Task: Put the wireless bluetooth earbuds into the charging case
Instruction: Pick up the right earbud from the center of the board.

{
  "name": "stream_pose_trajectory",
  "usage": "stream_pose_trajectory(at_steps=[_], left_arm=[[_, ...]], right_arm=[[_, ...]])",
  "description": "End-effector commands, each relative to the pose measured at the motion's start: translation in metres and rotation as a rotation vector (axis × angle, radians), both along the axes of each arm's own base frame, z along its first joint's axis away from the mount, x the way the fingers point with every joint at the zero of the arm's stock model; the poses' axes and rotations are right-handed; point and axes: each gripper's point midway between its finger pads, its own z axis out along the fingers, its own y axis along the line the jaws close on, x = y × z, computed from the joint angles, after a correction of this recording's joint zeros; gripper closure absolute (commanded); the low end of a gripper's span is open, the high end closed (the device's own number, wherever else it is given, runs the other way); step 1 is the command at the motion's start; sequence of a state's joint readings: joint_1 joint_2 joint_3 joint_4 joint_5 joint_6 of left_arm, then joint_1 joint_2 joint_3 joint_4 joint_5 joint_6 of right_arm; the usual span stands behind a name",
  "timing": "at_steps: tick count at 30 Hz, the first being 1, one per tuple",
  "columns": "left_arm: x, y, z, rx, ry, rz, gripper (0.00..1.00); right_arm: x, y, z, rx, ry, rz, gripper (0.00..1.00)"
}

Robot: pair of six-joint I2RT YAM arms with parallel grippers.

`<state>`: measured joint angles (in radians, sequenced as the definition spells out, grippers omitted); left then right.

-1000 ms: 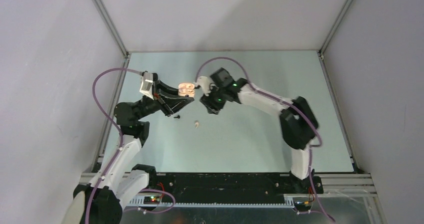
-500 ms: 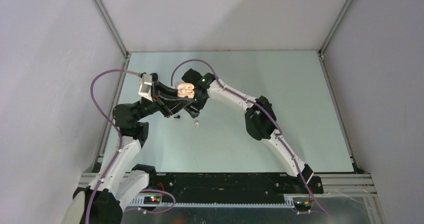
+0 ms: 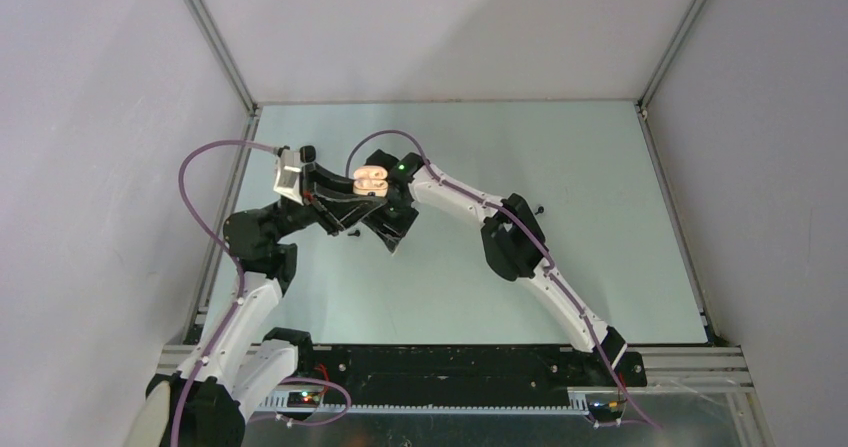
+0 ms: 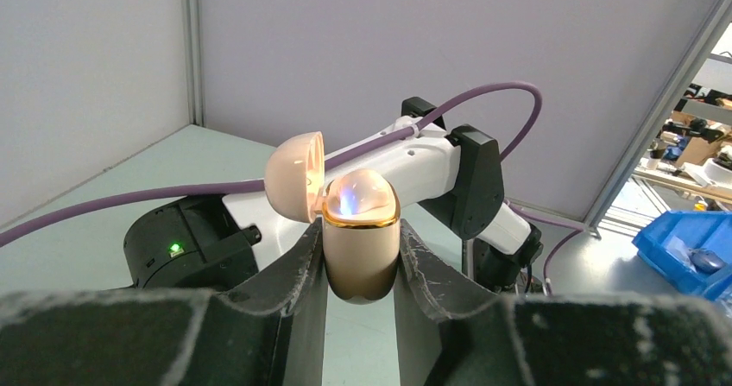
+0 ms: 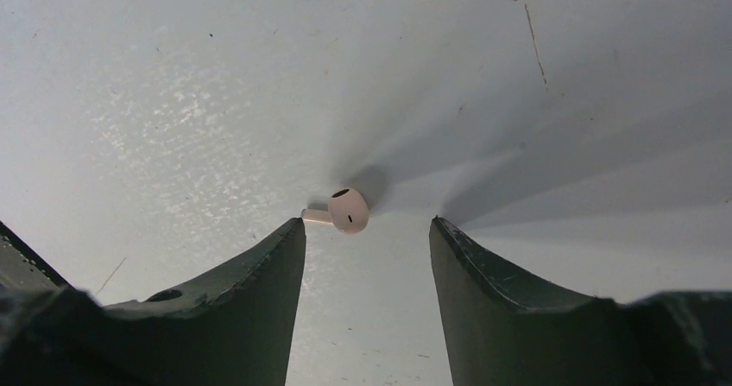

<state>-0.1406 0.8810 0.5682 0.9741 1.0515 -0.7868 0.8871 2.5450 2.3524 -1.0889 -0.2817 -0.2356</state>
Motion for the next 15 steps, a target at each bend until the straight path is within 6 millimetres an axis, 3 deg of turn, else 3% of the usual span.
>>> stream_pose_trajectory(at_steps=[1, 7, 15], left_arm=[[-0.008, 0.003, 0.007, -0.009, -0.051, -0.001, 0.95], [-0.008, 0.003, 0.006, -0.010, -0.050, -0.001, 0.95], [-0.009, 0.003, 0.008, -0.012, -0.052, -0.005, 0.95]], right_arm=[[-0.004, 0.001, -0.007, 0.001, 0.059, -0.031, 0.42], [-0.002, 0.010, -0.001, 0.045, 0.067, -0.056, 0.50], [-0.006, 0.018, -0.003, 0.049, 0.060, -0.067, 0.53]])
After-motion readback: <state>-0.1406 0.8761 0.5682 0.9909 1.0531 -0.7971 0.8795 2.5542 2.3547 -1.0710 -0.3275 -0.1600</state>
